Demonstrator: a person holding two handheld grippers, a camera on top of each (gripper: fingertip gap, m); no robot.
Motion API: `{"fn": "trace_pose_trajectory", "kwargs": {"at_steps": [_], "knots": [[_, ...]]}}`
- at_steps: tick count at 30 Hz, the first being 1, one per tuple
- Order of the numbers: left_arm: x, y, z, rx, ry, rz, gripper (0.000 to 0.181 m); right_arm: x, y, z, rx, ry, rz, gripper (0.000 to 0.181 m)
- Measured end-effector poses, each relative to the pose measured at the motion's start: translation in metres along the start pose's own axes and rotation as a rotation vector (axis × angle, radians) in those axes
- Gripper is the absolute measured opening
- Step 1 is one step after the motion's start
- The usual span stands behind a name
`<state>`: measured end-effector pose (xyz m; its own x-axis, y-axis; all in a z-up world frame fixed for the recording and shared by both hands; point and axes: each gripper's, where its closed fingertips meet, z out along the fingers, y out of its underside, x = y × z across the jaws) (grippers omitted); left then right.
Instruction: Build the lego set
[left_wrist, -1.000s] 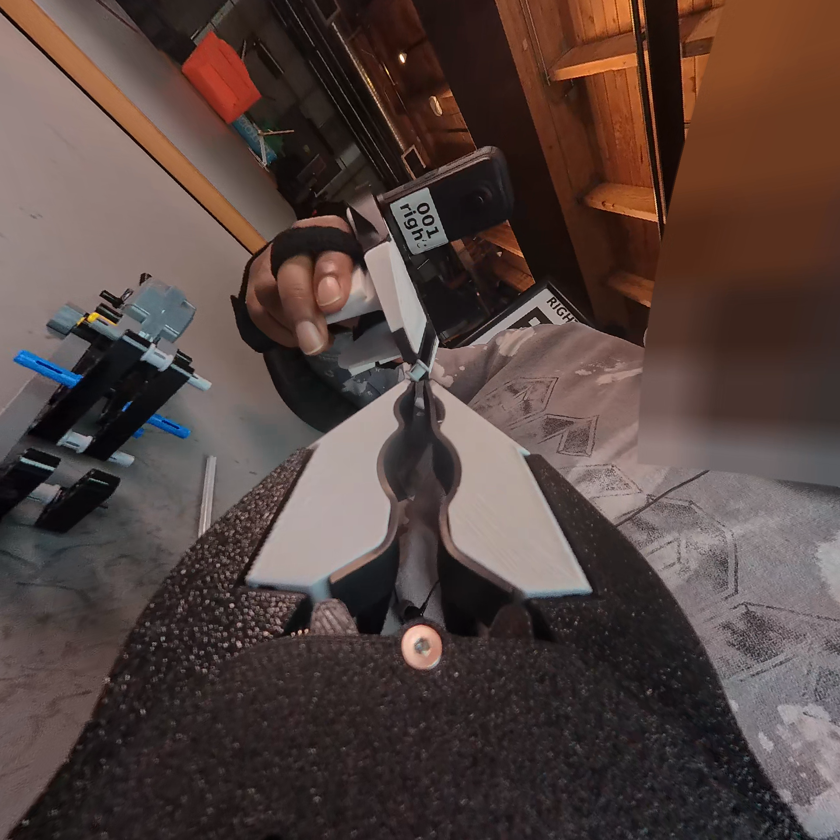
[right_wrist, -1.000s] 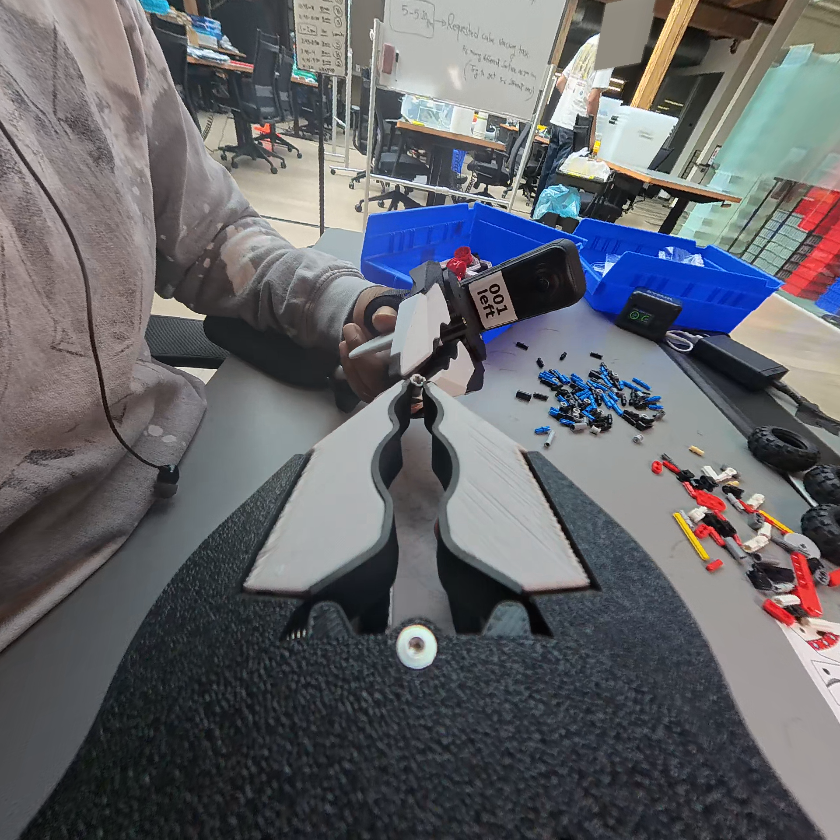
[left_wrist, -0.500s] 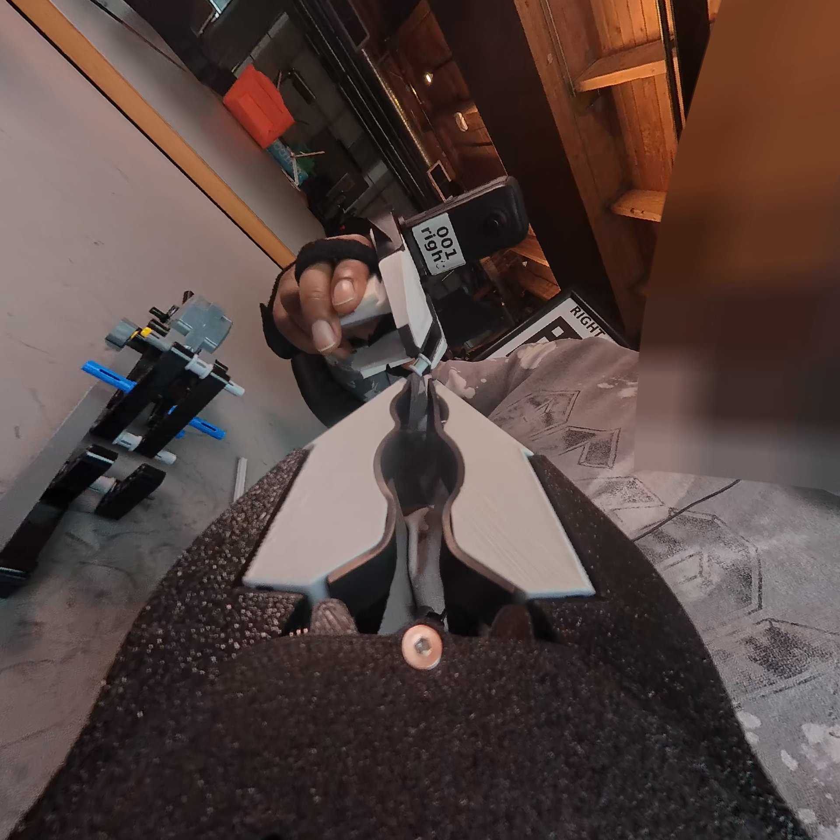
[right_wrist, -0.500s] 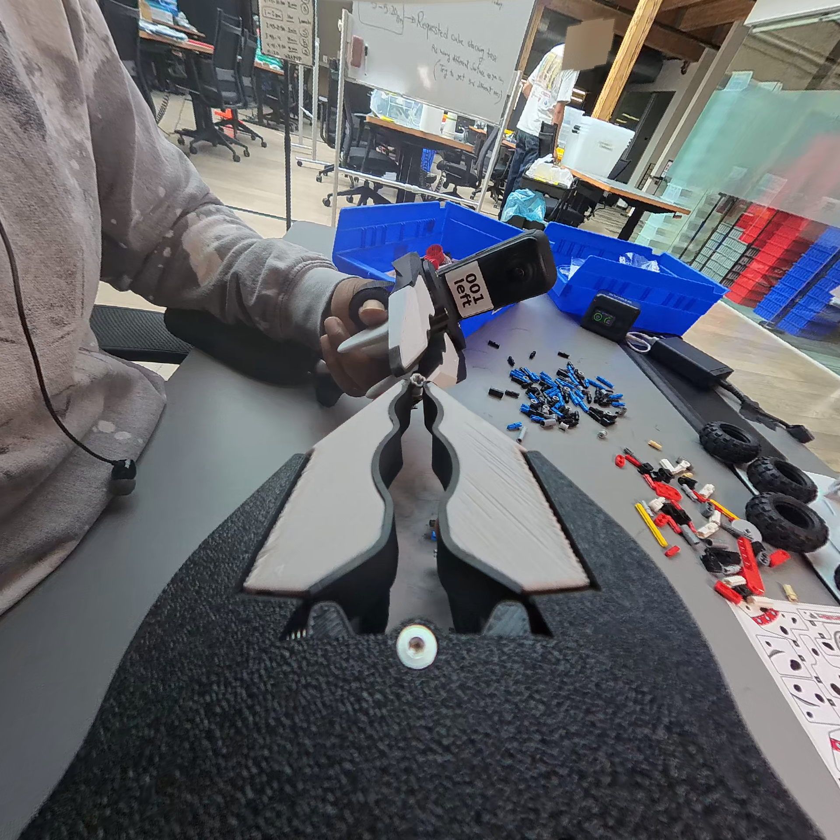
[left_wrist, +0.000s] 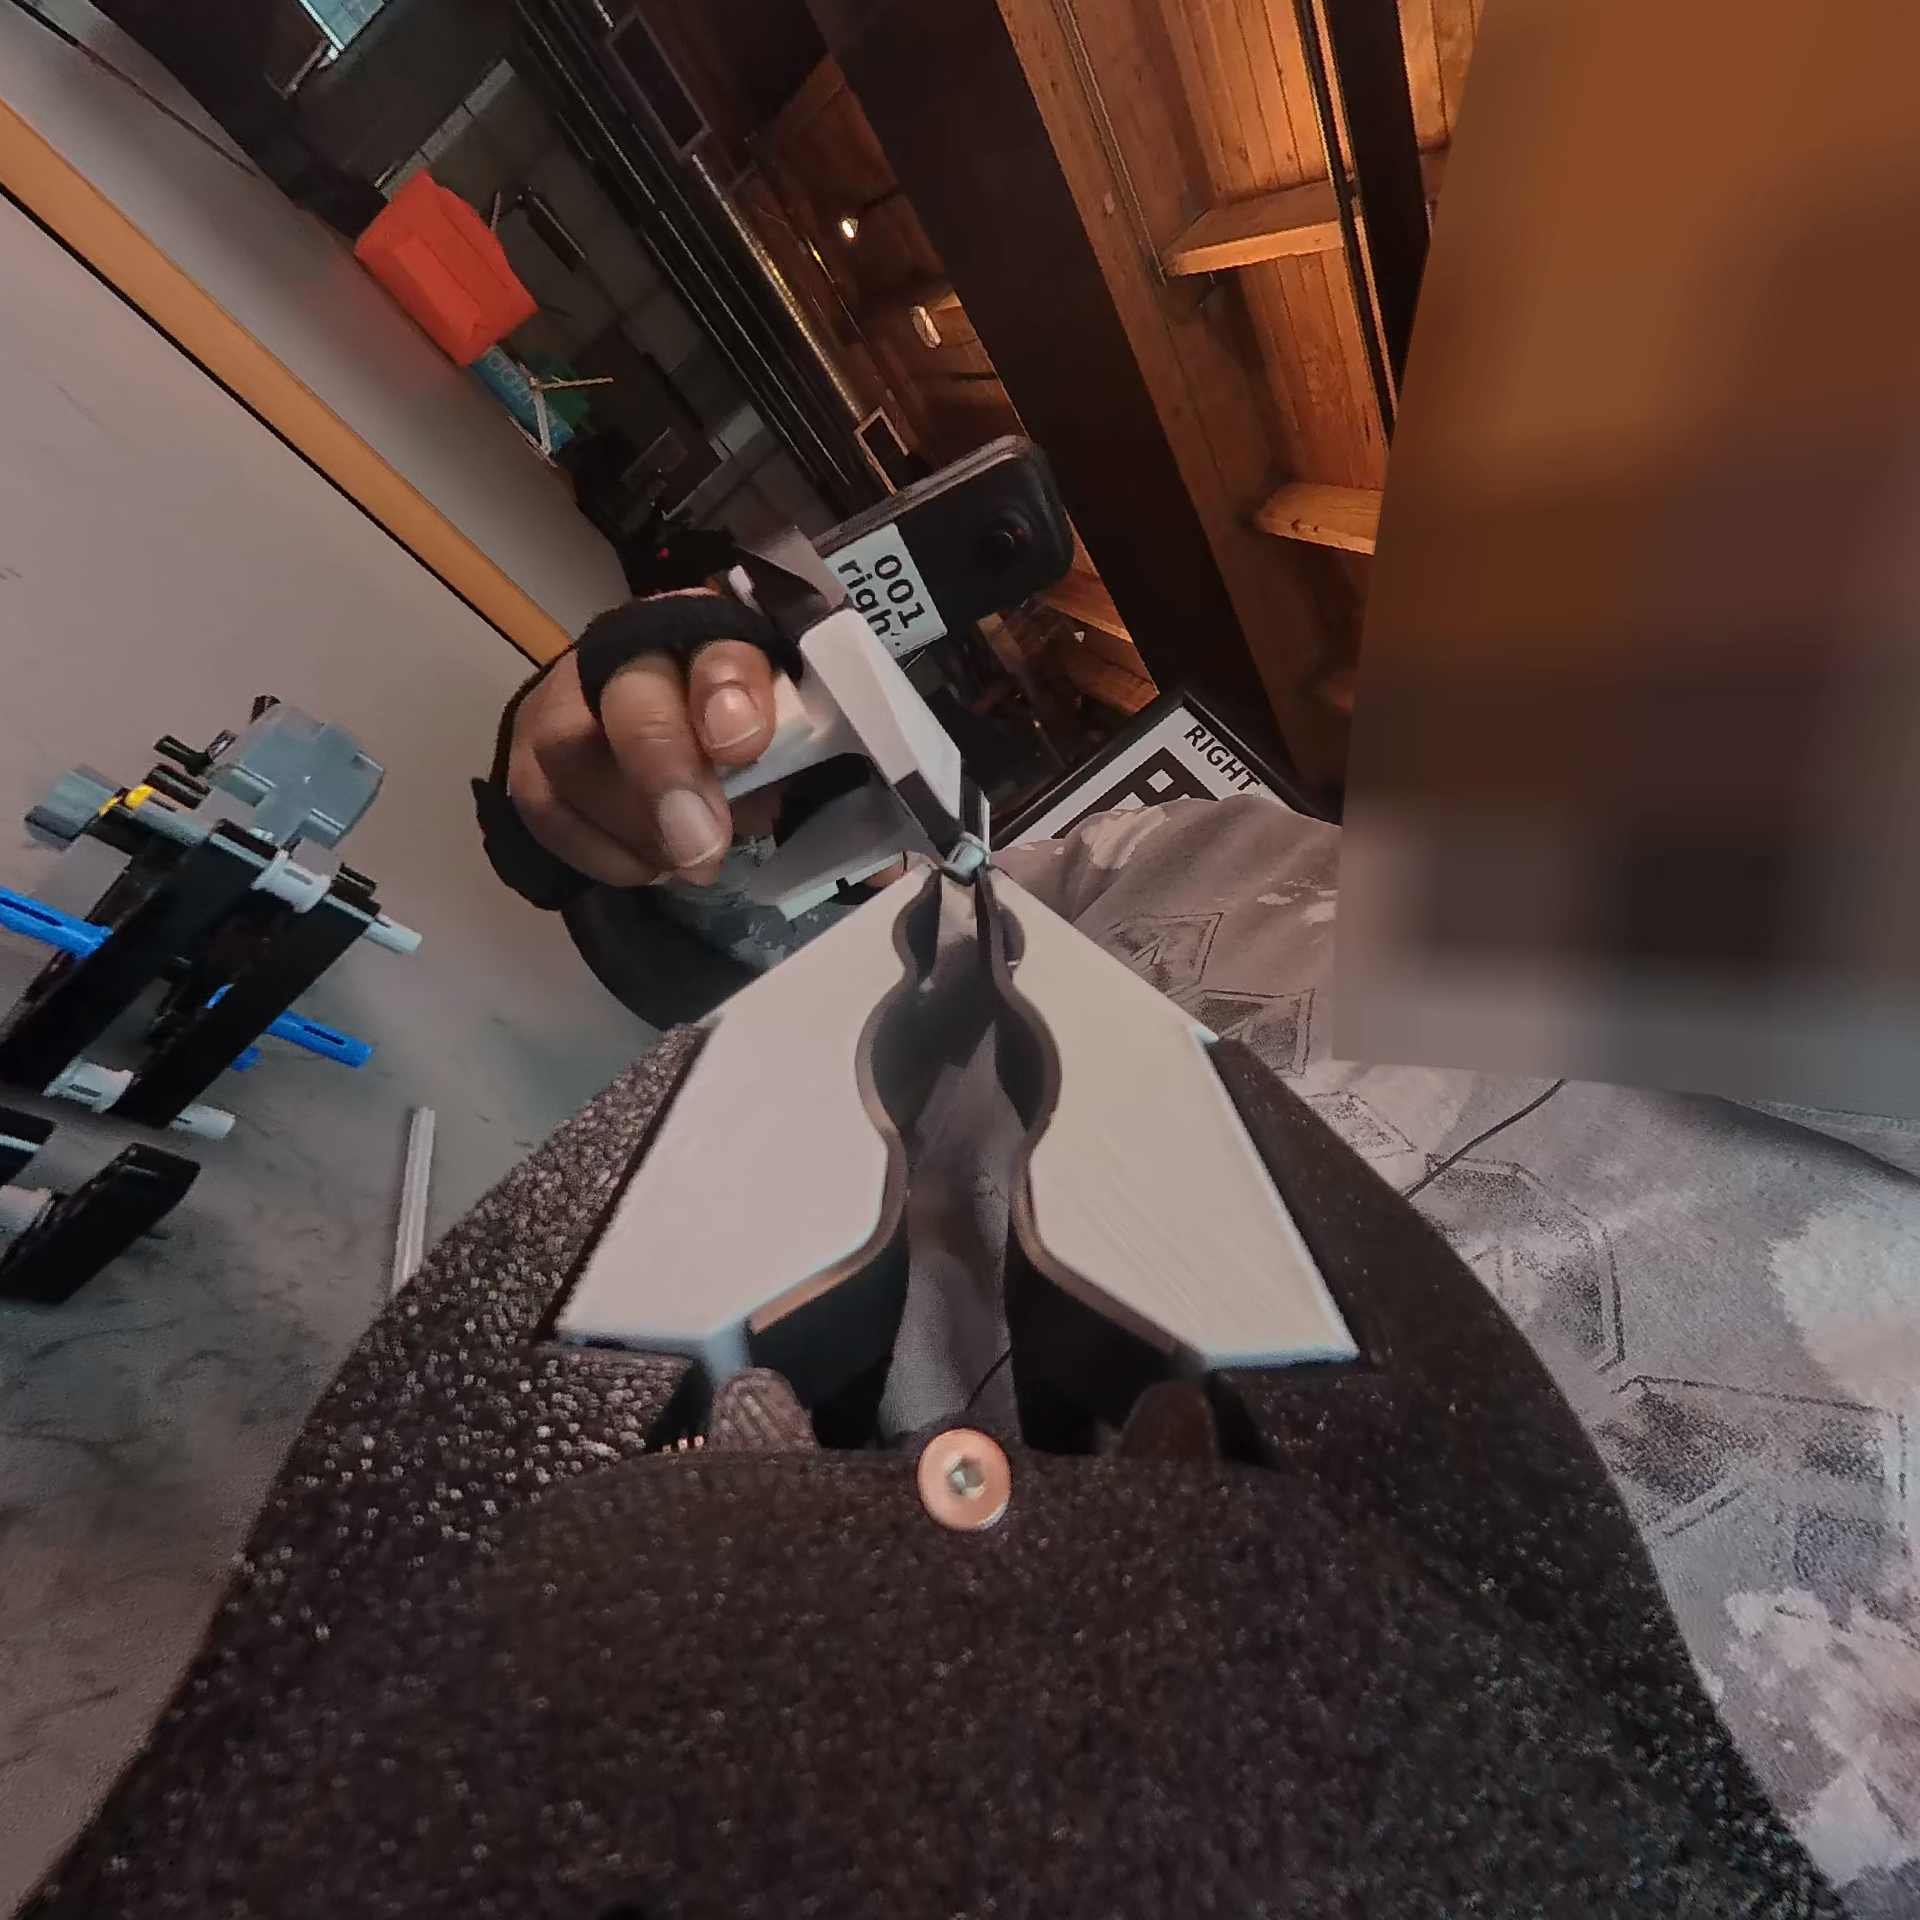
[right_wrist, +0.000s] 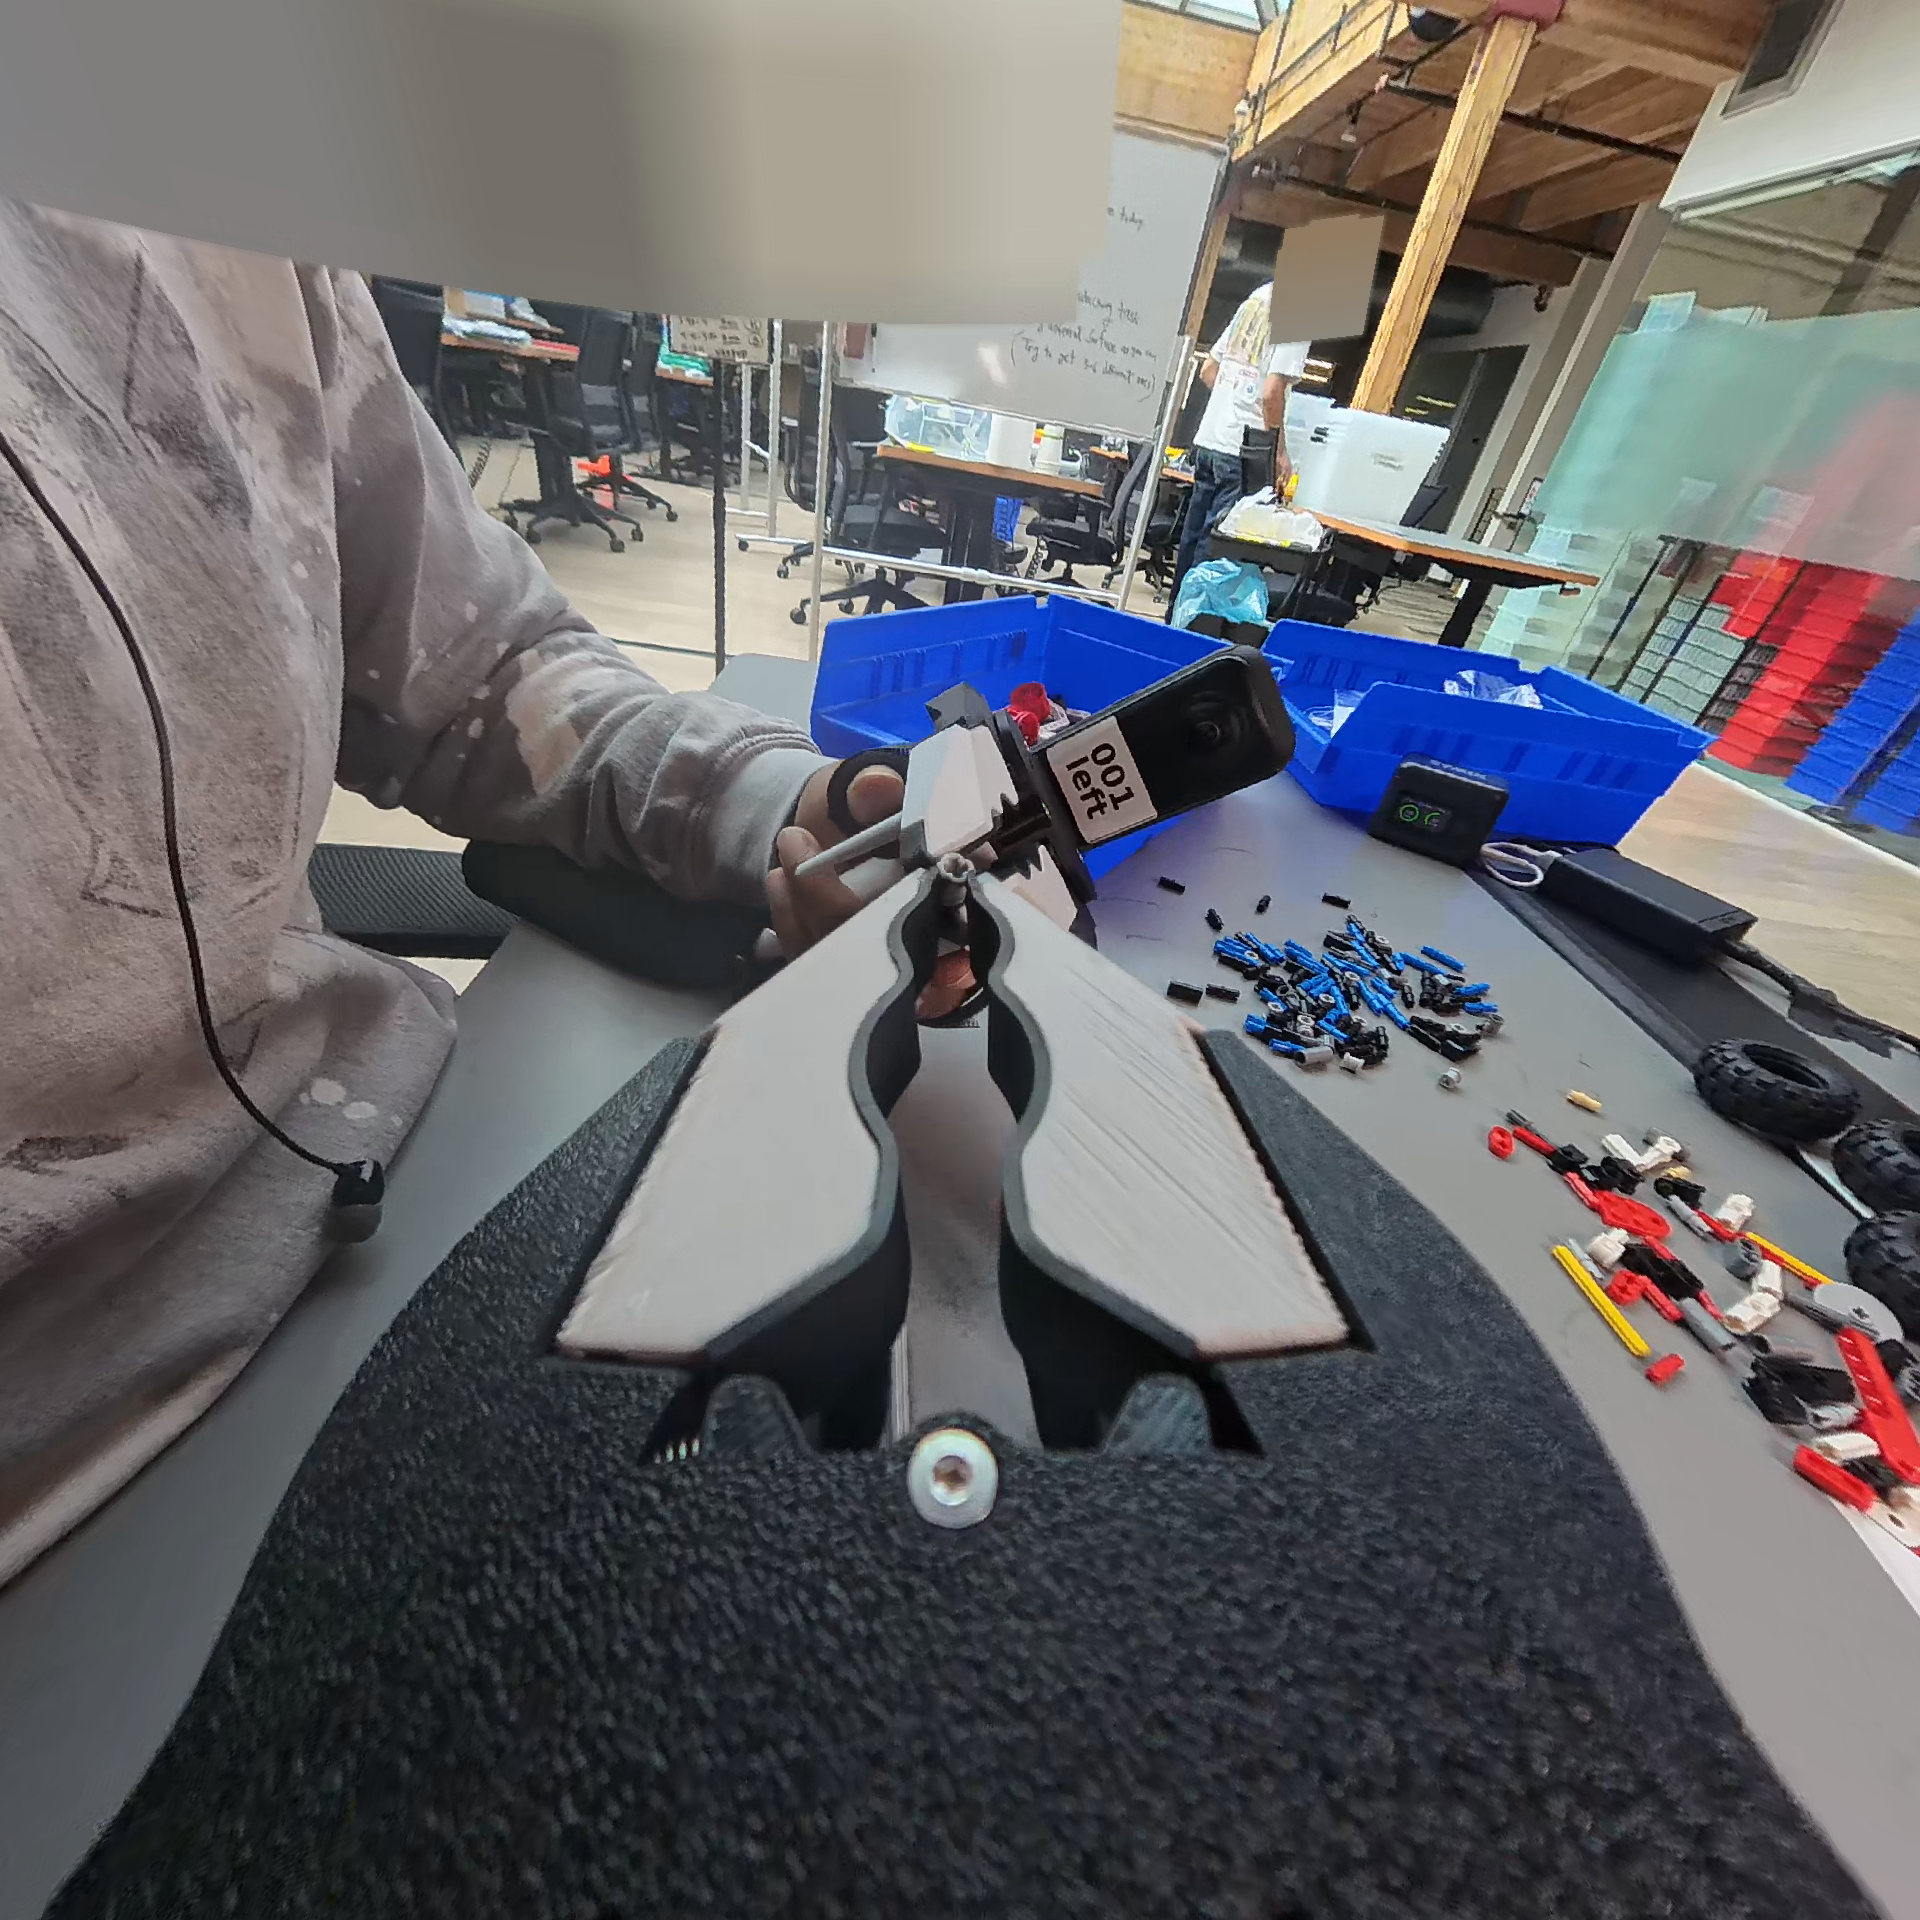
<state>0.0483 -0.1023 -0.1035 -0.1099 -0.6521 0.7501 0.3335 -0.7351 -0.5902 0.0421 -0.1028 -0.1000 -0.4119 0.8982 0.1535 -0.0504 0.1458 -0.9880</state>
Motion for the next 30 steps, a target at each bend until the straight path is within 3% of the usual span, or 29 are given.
{"fn": "trace_pose_trajectory", "kwargs": {"at_steps": [7, 17, 24, 30], "knots": [[-0.005, 0.0, -0.003, -0.001, -0.029, -0.007, 0.008, 0.002, 0.007, -0.001, -0.04, 0.015, -0.03, 0.004], [-0.022, 0.013, -0.007, -0.114, -0.179, 0.059, 0.003, 0.0, 0.027, -0.002, -0.165, 0.0, -0.086, 0.005], [-0.018, 0.007, -0.006, -0.075, -0.144, 0.055, 0.004, 0.004, 0.02, 0.0, -0.103, 0.018, -0.041, 0.005], [-0.002, -0.002, -0.003, -0.001, -0.018, 0.005, 0.018, 0.004, 0.004, 0.002, 0.001, 0.021, 0.006, 0.004]]}}
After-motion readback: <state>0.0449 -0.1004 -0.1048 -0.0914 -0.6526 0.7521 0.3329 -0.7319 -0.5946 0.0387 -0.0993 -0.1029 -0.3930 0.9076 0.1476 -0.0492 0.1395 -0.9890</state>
